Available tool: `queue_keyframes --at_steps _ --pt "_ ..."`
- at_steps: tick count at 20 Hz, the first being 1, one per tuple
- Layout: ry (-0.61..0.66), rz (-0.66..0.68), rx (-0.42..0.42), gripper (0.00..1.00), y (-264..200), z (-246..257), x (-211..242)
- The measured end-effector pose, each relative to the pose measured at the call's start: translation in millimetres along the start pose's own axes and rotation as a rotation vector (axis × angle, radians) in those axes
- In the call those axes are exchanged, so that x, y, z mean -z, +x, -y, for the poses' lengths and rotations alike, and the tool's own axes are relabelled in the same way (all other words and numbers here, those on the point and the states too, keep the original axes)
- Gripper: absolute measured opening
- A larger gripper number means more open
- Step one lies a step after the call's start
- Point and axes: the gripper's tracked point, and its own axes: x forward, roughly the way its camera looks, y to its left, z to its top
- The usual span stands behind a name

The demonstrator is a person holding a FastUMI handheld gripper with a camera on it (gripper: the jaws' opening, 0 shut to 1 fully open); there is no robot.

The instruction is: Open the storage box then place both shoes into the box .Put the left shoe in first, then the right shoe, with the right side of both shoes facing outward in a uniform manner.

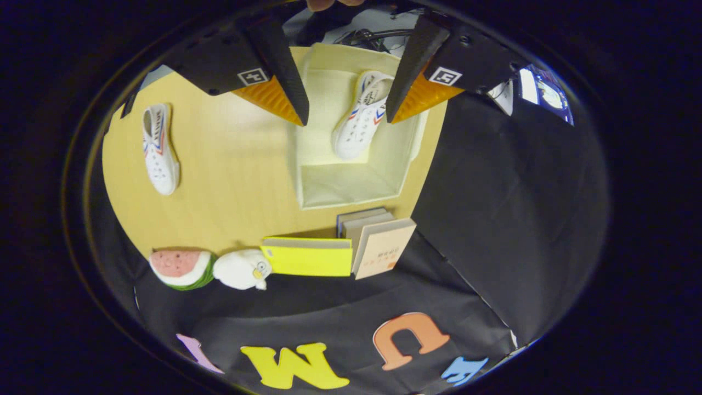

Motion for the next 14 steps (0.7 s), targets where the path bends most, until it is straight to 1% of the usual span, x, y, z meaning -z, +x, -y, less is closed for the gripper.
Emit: queue_keyframes --at_steps 2,5,7,11,14 --pt "-0.015 0.06 0.06 0.91 -27 46 -10" --pt "0.009 0.104 0.132 0.91 -69 114 -15" --pt "0.037 0.108 0.181 0.95 -82 164 -14" --pt "0.089 0.031 0.246 0.95 -81 255 6" --pt "0.108 -0.078 0.266 0.96 -54 301 31"
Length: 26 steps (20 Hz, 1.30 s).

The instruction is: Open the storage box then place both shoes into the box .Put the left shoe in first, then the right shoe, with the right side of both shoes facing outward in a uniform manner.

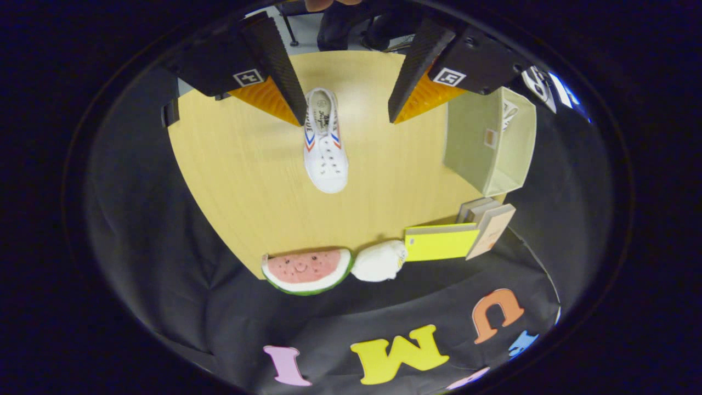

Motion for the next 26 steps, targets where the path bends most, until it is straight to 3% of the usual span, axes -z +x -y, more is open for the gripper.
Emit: queue_keyframes --at_steps 4,10,13,15,18,19,20,26 --pt "-0.077 -0.12 0.056 0.96 57 48 13" --pt "-0.055 -0.256 -0.01 0.94 122 59 19" --pt "-0.042 -0.307 -0.045 0.87 135 59 18" --pt "-0.02 -0.341 -0.078 0.73 141 52 22" --pt "0.015 -0.353 -0.071 0.3 144 50 23" --pt "0.024 -0.344 -0.063 0.24 143 52 22" --pt "0.03 -0.347 -0.073 0.06 140 49 24" --pt "0.071 -0.288 -0.126 0.06 92 9 28"
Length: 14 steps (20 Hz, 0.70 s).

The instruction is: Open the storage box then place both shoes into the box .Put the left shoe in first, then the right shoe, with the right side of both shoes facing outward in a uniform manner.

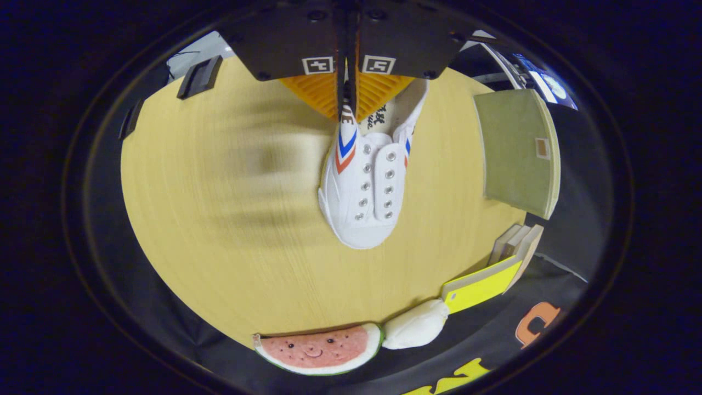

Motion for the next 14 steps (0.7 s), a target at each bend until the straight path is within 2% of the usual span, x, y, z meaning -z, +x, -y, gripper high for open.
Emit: queue_keyframes --at_steps 4,10,14 --pt "0.022 0.03 -0.091 0.05 -33 -63 21" --pt "-0.017 0.127 -0.166 0.05 -100 -185 42" --pt "-0.046 0.193 -0.137 0.05 -114 -267 41"
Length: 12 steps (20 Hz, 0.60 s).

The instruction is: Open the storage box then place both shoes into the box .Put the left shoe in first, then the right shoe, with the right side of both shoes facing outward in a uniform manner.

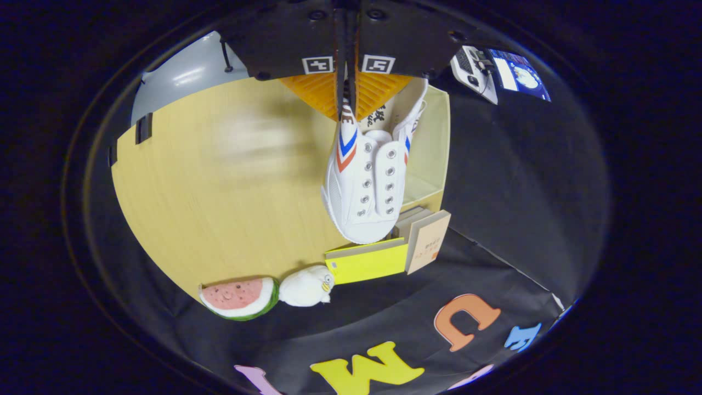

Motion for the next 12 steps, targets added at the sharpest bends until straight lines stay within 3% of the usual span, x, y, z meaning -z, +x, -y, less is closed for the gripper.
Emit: queue_keyframes --at_steps 5,12 --pt "-0.001 0.03 0.063 0.05 43 -68 4" --pt "0.026 -0.003 0.17 0.05 110 -71 35"
